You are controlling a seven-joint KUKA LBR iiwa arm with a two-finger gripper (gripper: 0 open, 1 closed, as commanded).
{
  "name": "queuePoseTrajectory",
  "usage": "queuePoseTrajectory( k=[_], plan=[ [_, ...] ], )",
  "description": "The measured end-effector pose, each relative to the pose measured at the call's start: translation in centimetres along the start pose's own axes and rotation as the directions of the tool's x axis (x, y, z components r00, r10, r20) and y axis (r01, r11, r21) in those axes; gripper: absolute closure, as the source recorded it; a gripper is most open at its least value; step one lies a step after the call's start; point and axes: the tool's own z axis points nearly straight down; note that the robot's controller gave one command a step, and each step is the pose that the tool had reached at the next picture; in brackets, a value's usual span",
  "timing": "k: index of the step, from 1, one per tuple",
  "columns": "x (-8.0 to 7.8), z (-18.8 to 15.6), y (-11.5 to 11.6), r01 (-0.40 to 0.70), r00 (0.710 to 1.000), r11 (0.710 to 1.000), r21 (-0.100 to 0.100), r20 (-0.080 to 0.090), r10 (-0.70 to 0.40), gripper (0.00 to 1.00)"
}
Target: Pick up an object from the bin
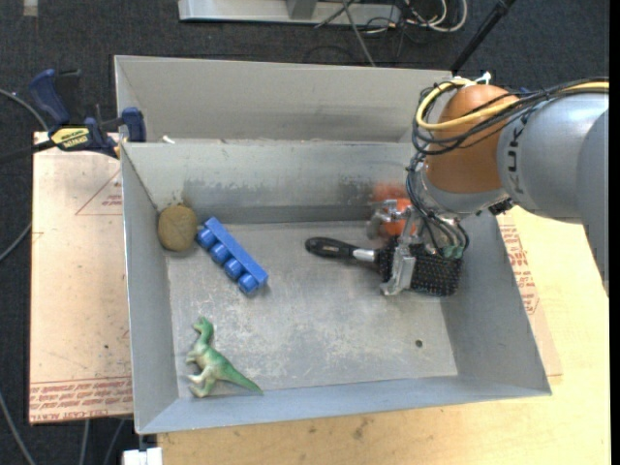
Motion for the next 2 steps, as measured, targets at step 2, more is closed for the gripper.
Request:
queuePoseTrajectory(
  k=[2],
  plan=[
    [0.5,-0.1,0.5,-0.296,0.955,0.955,0.011,0.0,0.296,0.0]
  ],
)
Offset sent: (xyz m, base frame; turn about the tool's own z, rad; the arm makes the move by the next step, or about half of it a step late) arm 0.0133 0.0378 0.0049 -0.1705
